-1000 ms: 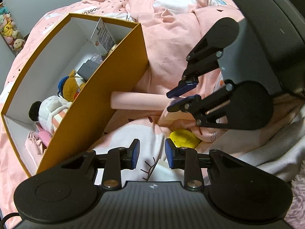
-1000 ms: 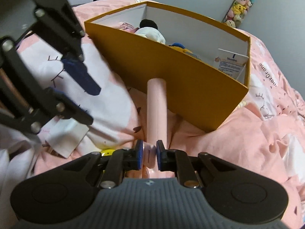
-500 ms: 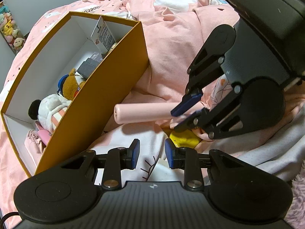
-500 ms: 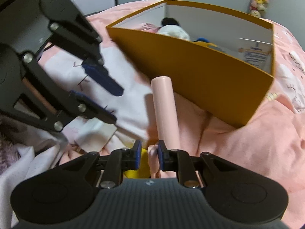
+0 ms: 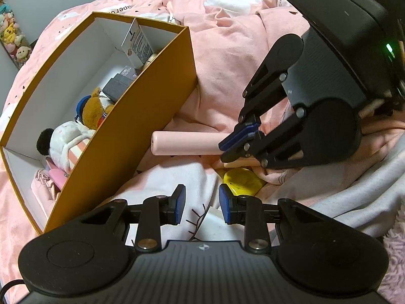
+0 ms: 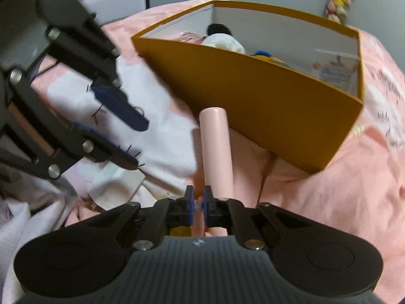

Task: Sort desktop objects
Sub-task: 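Grasp the white charger with the left tool while the right tool holds the pink stick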

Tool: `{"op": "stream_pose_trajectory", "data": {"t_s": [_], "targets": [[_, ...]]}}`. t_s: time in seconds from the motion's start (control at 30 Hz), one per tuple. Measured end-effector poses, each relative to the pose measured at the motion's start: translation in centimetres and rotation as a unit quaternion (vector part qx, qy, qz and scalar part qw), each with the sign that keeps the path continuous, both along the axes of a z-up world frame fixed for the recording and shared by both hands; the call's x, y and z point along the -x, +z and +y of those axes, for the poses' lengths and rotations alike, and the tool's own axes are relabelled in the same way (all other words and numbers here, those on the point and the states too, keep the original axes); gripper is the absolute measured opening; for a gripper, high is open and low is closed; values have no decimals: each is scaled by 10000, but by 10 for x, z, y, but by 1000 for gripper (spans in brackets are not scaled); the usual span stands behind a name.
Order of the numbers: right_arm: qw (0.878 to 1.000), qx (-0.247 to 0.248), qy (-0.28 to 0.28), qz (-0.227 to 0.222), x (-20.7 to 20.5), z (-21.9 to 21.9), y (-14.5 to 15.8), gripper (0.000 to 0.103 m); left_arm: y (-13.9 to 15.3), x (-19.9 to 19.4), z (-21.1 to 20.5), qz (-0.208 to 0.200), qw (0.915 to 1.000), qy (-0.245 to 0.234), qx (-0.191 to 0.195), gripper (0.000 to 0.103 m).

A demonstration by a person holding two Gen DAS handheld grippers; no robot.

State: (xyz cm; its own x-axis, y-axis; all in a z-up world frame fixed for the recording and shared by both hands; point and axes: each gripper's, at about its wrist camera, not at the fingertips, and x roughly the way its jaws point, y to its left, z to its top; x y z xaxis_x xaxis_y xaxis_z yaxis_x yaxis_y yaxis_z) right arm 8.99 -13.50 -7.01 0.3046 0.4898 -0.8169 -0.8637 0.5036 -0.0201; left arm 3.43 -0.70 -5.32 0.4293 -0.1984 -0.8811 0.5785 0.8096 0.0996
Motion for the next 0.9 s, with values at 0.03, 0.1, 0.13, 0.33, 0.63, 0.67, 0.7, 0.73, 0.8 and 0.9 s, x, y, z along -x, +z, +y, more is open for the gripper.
{"op": "stream_pose_trajectory", "data": {"t_s": [0.03, 0.1, 0.13, 0.33, 0.63, 0.67, 0.7, 0.73, 0.8, 0.9], "targets": [[10000, -45, -46, 67, -2, -2, 0, 7, 0, 0, 0, 24, 10000, -2, 12, 33], [9998, -91, -70, 160, -5, -4, 1, 7, 0, 0, 2, 77, 10000, -3, 11, 33], [9998, -95, -61, 180, -6, -4, 2, 7, -1, 0, 2, 99, 10000, 9, 1, 33], [9999, -22, 70, 148, -1, -15, 7, 18, 0, -1, 10, 202, 9997, 110, 48, 33], [9995, 219, 146, 158, -3, -12, -7, 24, 5, -5, 32, 743, 9949, 543, 402, 37], [9996, 205, 130, 174, -4, -12, -7, 24, 6, -6, 36, 809, 9938, 627, 440, 38], [9996, 188, 111, 194, -5, -12, -7, 24, 7, -7, 38, 878, 9924, 708, 485, 38], [9996, 176, 84, 207, -6, -11, -7, 24, 7, -8, 41, 978, 9905, 793, 548, 39], [9996, 162, -8, 217, -9, -11, -8, 22, 8, -10, 46, 1268, 9845, 973, 726, 41], [9996, 135, -87, 240, -11, -13, -9, 17, 4, -13, 52, 1685, 9712, 1316, 1051, 48]]}}
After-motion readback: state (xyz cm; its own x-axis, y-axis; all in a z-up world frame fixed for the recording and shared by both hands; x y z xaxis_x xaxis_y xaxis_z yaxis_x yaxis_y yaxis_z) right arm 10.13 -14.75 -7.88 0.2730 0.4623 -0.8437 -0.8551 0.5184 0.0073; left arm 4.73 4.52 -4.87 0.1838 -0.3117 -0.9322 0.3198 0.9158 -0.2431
